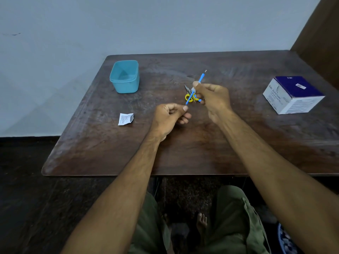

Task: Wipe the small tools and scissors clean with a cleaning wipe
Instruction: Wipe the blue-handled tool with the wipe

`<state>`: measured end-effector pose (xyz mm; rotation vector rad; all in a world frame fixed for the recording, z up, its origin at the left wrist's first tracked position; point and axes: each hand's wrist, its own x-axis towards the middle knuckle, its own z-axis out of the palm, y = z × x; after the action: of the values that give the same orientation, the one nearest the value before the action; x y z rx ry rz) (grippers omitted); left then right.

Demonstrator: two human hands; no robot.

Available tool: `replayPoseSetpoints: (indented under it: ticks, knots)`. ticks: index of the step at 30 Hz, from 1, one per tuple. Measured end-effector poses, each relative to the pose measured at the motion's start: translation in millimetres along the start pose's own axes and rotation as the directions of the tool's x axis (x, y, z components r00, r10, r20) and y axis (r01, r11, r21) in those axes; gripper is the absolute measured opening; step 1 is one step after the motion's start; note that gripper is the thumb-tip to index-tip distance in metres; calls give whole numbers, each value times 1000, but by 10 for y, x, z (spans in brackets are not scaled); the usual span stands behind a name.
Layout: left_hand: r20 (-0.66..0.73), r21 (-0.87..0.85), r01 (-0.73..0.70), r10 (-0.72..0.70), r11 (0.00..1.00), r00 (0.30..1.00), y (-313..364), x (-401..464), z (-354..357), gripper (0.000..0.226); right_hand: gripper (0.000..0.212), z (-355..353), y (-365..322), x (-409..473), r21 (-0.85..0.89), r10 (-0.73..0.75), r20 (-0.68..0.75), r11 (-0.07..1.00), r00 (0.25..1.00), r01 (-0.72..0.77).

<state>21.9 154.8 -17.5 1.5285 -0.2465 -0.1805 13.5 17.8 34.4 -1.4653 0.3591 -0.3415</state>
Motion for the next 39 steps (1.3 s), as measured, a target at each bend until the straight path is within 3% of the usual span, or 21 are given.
replayPoseSetpoints:
  ticks: [7,13,20,26,34,39]
  knots:
    - [-18,12,-32,32,999,999,-6,-12,3,9,16,35,107,-44,-78,-1,34,997,999,4]
    - [-19,18,-49,49,999,999,-10,-20,5,11,19,46,271,-161,-141,-29,146,989,989,49]
    - [-16,39,-43,44,998,999,-11,-8,-2,13,19,48,104,22,55,25,50,998,998,-27]
    - [-3,42,-48,48,998,999,-15,0,-6,12,12,29,267,-88,-165,33,192,986,981,0]
    - [-1,55,-40,40,998,999,-4,-8,-8,13,22,32,62,99,24,-10,54,1000,998,9]
    - [11,60,-52,52,997,999,-28,11,-14,12,16,14,267,-66,-172,15,172,985,985,15]
